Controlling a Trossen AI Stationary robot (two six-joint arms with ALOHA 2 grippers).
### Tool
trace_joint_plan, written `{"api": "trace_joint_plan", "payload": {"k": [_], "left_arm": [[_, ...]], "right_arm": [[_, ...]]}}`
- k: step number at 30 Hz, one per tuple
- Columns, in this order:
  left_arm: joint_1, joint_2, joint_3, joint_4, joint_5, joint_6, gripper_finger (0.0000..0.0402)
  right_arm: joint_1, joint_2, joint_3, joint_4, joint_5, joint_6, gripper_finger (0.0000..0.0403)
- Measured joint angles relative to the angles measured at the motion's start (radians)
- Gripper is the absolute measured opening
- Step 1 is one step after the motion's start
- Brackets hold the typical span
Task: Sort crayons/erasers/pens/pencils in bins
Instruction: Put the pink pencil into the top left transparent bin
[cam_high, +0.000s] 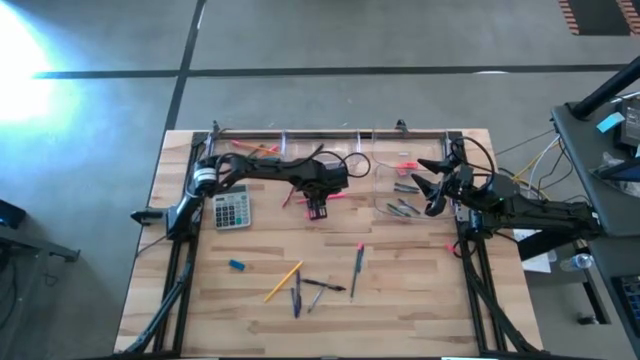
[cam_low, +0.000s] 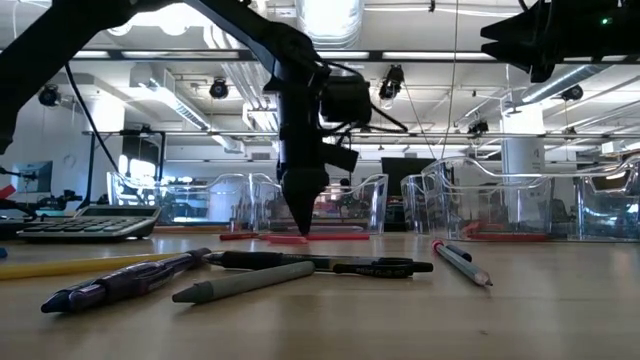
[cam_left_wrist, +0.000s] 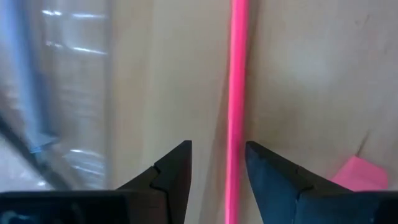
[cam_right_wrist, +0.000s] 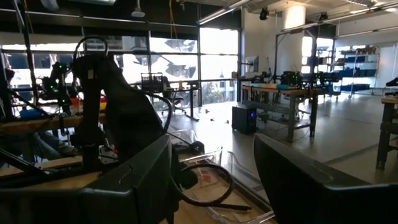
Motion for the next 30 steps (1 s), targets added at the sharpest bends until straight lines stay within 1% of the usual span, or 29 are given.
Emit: {"api": "trace_joint_plan", "payload": {"k": [4, 13, 18, 24, 27, 30], "left_arm": [[-0.023, -0.034, 0.0, 0.003, -0.054, -0.066, 0.0136], [-0.061, -0.047, -0.004, 0.005, -0.088, -0.27, 0.0136], [-0.058, -0.045, -0.02, 0.068, -0.214, -0.406, 0.0136], [-0.058, -0.038, -0.095, 0.216, -0.242, -0.445, 0.0136], [-0.058, -0.038, -0.133, 0.228, -0.272, -0.465, 0.0136], [-0.057, -0.038, -0.166, 0.238, -0.273, -0.471, 0.0136]], "right_arm": [[0.0, 0.0, 0.0, 0.0, 0.0, 0.0, 0.0219], [0.0, 0.0, 0.0, 0.0, 0.0, 0.008, 0.0219], [0.0, 0.0, 0.0, 0.0, 0.0, 0.016, 0.0219], [0.0, 0.0, 0.0, 0.0, 0.0, 0.017, 0.0219], [0.0, 0.0, 0.0, 0.0, 0.0, 0.016, 0.0219], [0.0, 0.0, 0.0, 0.0, 0.0, 0.016, 0.0219]]}}
